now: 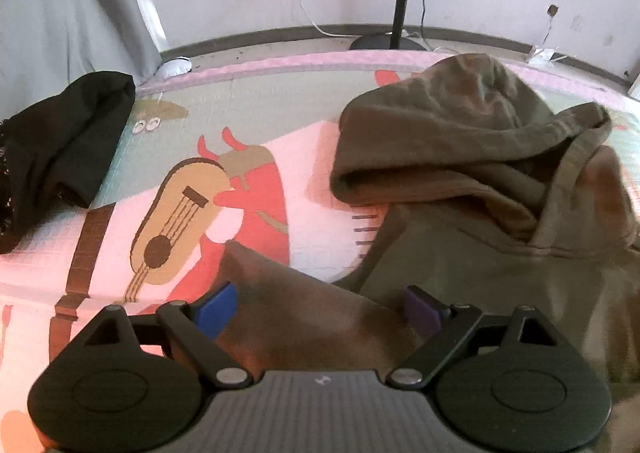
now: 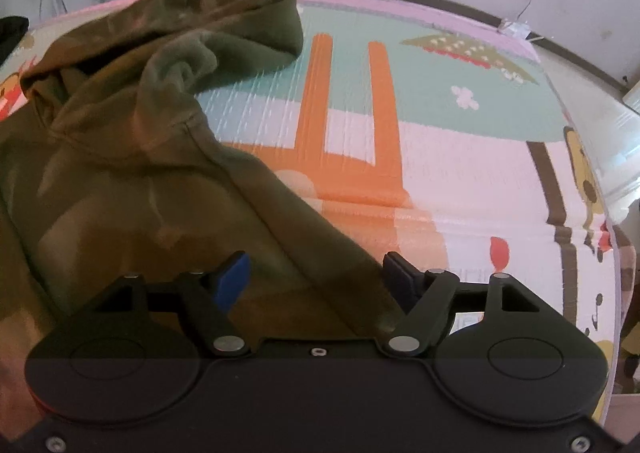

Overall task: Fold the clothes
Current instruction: 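Grasp the hoodie hem with the left gripper while the right gripper grasps the body edge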

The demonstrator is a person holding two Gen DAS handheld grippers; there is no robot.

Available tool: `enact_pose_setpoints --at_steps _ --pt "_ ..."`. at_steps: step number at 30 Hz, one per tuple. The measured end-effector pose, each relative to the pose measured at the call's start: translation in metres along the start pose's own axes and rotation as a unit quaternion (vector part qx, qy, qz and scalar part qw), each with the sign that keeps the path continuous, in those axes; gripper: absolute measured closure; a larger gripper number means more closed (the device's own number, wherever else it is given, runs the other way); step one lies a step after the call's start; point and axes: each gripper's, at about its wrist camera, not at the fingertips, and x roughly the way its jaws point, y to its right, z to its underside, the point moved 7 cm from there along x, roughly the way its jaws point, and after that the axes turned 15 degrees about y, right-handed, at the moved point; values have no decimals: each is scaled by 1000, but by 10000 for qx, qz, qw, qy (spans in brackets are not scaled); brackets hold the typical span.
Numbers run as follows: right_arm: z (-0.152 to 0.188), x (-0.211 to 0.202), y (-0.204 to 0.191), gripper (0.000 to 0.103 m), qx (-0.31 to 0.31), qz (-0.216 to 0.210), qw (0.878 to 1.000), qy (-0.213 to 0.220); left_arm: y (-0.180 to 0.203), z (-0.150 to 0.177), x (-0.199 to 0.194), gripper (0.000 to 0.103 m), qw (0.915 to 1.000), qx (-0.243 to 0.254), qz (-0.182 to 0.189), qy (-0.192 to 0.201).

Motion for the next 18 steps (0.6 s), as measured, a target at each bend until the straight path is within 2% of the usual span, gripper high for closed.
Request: enact_pose_setpoints --at_steps 3,5,6,7,8,11,12,13,15,18 --pt "2 4 -4 32 -129 -15 9999 14 0 2 2 5 10000 -58 81 -8" --pt "3 4 -8 38 -173 -76 9998 43 1 4 3 5 9999 -97 135 -13" --pt "2 4 -9 50 -175 -131 9997 47 1 4 4 5 9998 -116 162 -16" --pt "2 3 -13 67 -186 -232 9995 59 1 5 4 6 9997 -135 188 -18" --pt "1 3 -16 72 -202 -326 9992 71 1 6 5 8 9996 -154 215 -21" --pt "-2 3 -29 85 -493 -276 9984 78 2 8 6 24 9993 -202 302 -29" --pt "-3 4 -32 91 -527 -283 9982 74 5 8 5 33 9992 -171 357 -30" --pt "-4 4 -34 94 -536 -280 9981 69 8 7 3 46 9990 -140 413 -31" --pt "-4 4 -37 96 -554 -257 9981 62 13 7 1 58 9987 -76 507 -35" --pt "-6 4 -39 97 -528 -209 9983 104 18 6 -2 75 9991 16 433 -45"
